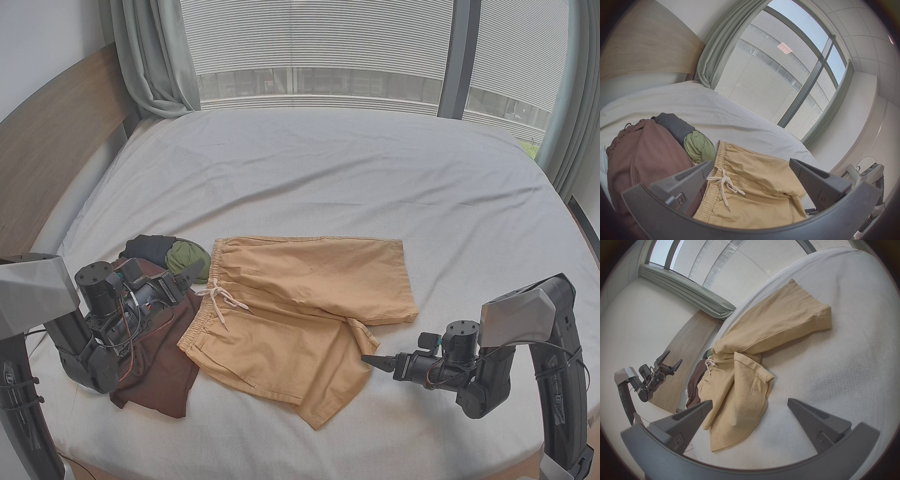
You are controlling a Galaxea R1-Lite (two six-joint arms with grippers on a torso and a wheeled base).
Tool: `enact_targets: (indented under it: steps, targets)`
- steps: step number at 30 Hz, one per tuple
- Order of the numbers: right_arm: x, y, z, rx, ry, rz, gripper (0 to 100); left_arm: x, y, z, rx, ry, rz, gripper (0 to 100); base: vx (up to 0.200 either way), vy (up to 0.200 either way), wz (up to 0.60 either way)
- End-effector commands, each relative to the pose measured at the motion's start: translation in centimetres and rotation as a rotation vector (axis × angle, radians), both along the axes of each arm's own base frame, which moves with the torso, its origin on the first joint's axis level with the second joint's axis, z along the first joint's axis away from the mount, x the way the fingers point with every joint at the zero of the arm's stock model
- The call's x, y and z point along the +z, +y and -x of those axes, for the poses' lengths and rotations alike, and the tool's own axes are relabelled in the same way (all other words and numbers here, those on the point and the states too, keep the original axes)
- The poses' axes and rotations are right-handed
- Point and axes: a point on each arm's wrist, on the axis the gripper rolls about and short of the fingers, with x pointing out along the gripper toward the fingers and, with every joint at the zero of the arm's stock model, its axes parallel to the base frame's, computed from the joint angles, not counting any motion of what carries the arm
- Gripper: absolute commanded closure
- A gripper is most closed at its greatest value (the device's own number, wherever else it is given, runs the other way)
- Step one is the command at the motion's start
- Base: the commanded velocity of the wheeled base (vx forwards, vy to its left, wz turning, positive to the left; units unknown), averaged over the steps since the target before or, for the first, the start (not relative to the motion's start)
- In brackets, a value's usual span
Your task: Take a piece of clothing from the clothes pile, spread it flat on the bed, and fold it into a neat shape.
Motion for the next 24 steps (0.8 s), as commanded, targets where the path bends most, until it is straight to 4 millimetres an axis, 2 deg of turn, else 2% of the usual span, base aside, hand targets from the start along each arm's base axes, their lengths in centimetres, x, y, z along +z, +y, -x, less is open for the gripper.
enact_targets:
  steps: [1,9,17,24]
  targets:
    - [-0.6,0.6,0.3,0.012,0.027,-0.007,0,0.0,0.0,0.0,0.001,-0.001,0.001,0,0.000,0.000,0.00]
    - [-1.2,1.6,0.3,0.033,0.044,-0.018,0,0.1,-0.1,-0.1,-0.001,-0.004,0.002,0,0.000,0.000,0.00]
    - [-1.1,3.0,0.9,0.050,0.088,-0.060,0,0.1,-0.1,0.0,-0.001,-0.006,0.001,0,0.000,0.000,0.00]
    - [-0.8,3.1,0.9,0.042,0.107,-0.083,0,0.1,-0.1,-0.1,-0.001,-0.004,0.001,0,0.000,0.000,0.00]
